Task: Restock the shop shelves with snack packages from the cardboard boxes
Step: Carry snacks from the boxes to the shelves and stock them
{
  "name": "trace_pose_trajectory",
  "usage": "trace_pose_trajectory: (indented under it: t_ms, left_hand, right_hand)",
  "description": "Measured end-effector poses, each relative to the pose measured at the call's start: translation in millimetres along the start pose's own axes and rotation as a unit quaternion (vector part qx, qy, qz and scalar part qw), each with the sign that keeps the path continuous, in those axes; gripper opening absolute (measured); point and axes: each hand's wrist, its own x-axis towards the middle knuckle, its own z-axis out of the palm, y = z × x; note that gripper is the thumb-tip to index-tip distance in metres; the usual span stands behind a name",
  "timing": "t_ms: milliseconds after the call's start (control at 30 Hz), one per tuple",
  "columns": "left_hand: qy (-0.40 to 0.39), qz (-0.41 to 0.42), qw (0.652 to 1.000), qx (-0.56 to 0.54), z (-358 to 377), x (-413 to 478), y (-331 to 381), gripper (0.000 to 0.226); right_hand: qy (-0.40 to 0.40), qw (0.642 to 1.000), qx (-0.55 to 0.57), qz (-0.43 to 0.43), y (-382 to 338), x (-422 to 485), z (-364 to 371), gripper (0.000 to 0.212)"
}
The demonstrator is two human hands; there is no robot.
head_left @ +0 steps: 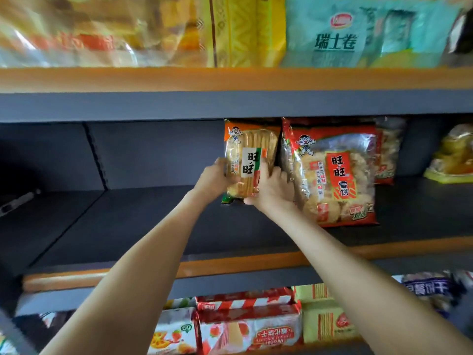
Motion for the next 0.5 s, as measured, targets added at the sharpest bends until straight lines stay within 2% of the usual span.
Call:
trace_pose_trajectory:
  t_ms: [100,267,400,500]
  left_hand:
    - [-0.002,-0.017,1.0,-0.02,9,9,-2,0.055]
    - [-0.09,-0.03,0.995,-0.004,12,11,-1,0.068]
    - [-0.042,-0.067,0.99,0.118,18,20,5,0.064]
    - [-0.016,-0.098,0.993,0.065,27,18,12,0.062]
  right_hand:
    - [0.001,0.999,-0.033,-0.007,1,6,4,0.091]
    - [-0.04,0.999,0.026,0.026,-7,16,7,0.087]
    - [-0.007,1.0,0.004,0.004,-5,21,6,0.082]
    - [0.017,1.0,-0.016,-0.008,-1,24,3,0.085]
